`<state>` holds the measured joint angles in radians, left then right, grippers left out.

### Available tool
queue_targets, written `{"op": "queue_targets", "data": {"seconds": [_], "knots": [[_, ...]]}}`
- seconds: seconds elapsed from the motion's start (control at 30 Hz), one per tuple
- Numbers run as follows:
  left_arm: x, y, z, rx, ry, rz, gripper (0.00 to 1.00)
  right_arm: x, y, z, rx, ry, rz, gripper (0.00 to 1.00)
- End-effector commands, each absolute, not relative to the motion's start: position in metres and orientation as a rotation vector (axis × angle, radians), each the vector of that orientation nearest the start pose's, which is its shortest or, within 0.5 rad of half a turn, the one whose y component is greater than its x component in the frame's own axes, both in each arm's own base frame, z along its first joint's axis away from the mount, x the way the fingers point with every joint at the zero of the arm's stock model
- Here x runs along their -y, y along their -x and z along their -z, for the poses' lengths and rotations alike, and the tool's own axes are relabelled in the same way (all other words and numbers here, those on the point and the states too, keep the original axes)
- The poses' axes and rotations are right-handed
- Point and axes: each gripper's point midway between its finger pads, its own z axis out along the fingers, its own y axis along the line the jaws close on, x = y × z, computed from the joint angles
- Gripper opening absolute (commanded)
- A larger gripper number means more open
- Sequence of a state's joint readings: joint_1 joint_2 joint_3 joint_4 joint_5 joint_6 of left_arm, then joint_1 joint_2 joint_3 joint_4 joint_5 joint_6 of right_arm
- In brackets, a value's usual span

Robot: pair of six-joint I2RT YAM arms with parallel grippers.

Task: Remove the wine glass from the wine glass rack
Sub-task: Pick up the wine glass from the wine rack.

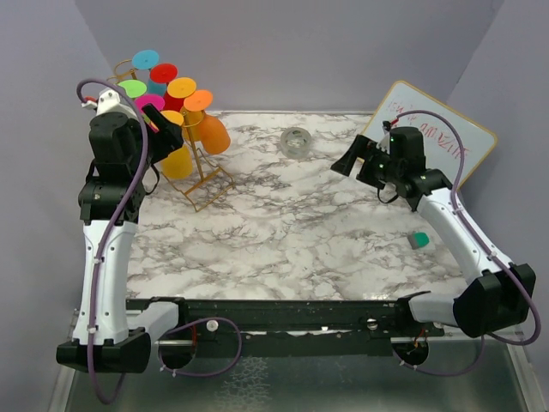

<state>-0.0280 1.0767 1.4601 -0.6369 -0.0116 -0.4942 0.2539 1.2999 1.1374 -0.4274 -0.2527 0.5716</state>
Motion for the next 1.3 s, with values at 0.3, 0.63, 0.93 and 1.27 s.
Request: {"op": "queue_targets", "data": {"seconds": [0.3,0.63,0.93,1.27], "knots": [[-0.013,-0.358,-0.398,-1.746,0.518,0.189,0.67,-0.162,-0.333,-0.237,-2.220,-0.177,-0.791,1.00],[-0.012,-0.383,-0.388,-1.777,0.501,0.236,0.56,-0.163,-0.333,-0.241,-2.221,-0.163,-0.793,1.00],[-0.020,-0.395,-0.379,-1.780,0.536,0.255,0.45,-0.164,-0.332,-0.240,-2.235,-0.161,-0.799,1.00],[-0.015,-0.396,-0.368,-1.789,0.542,0.305,0.39,-0.166,-0.332,-0.239,-2.239,-0.166,-0.813,1.00]]}}
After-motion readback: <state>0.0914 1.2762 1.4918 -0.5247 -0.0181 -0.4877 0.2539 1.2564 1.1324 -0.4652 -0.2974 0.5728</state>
